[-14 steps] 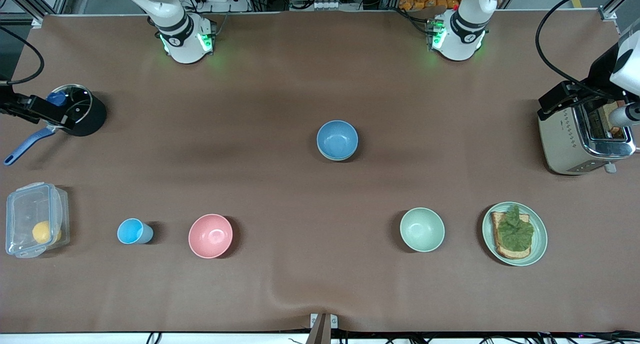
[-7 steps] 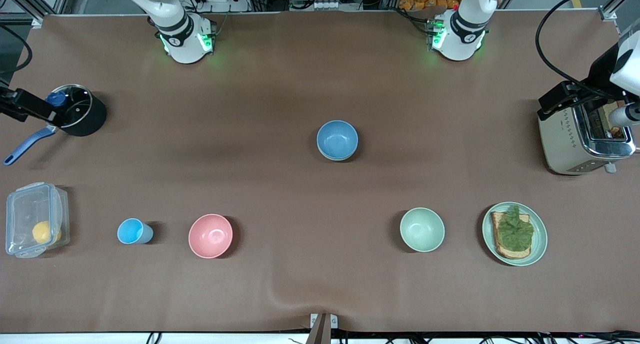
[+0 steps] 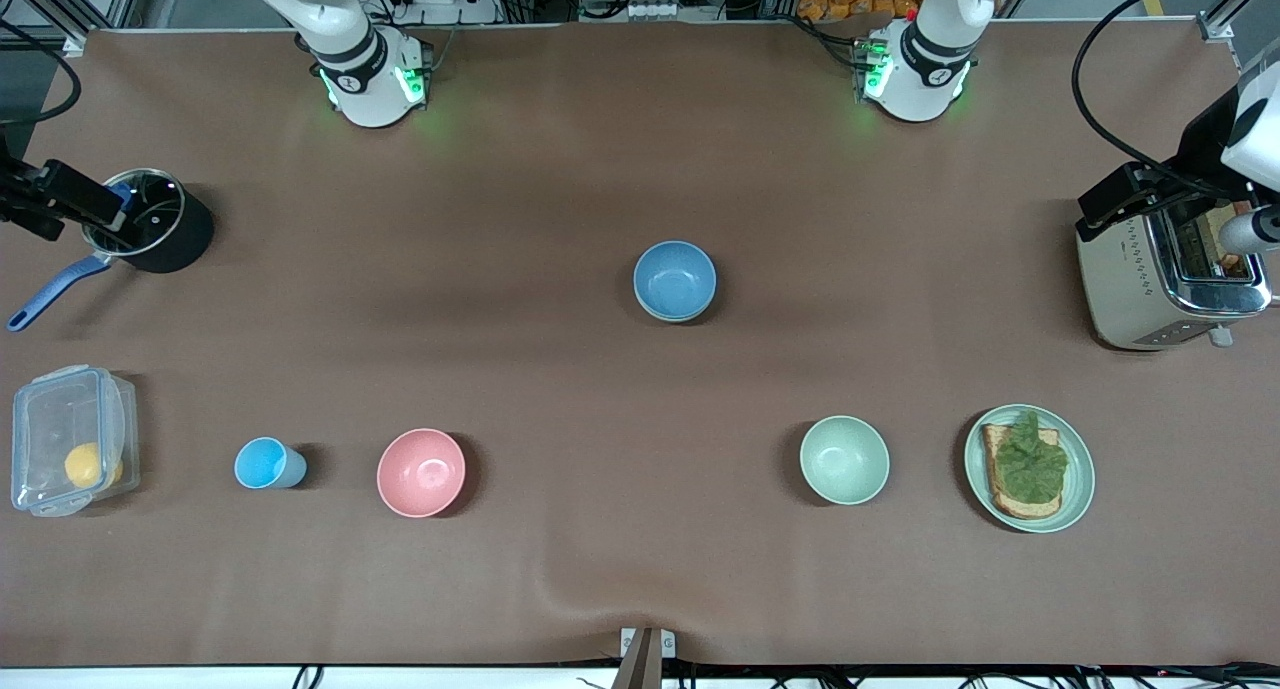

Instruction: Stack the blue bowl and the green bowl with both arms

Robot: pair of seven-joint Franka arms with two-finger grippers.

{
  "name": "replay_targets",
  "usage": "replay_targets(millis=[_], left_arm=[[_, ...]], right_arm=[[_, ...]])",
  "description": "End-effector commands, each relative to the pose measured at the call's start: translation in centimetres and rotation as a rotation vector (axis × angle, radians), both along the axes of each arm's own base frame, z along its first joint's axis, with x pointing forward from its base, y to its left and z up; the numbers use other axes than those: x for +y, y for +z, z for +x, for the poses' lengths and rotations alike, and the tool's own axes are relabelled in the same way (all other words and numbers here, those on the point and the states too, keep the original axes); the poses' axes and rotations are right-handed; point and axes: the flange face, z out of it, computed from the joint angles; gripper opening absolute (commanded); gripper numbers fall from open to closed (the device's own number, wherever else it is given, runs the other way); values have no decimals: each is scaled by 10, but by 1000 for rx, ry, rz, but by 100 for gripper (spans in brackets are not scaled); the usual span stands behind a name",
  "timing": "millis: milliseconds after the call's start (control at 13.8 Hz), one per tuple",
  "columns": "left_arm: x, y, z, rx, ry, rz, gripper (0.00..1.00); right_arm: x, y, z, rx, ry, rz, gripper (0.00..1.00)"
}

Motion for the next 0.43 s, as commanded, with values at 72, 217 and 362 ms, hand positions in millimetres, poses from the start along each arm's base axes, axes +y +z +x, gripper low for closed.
replay_targets(millis=[72,217,362], left_arm=[[-1,9,-8,1,-28,0,100],[0,7,-8,6,-34,1,100],[3,4,-13,42,-82,0,100]], right_arm=[[-1,4,-3,7,5,-23,100],[-1,2,-4,15,6,-22,100],[-2,2,-4,15,9,-27,100]])
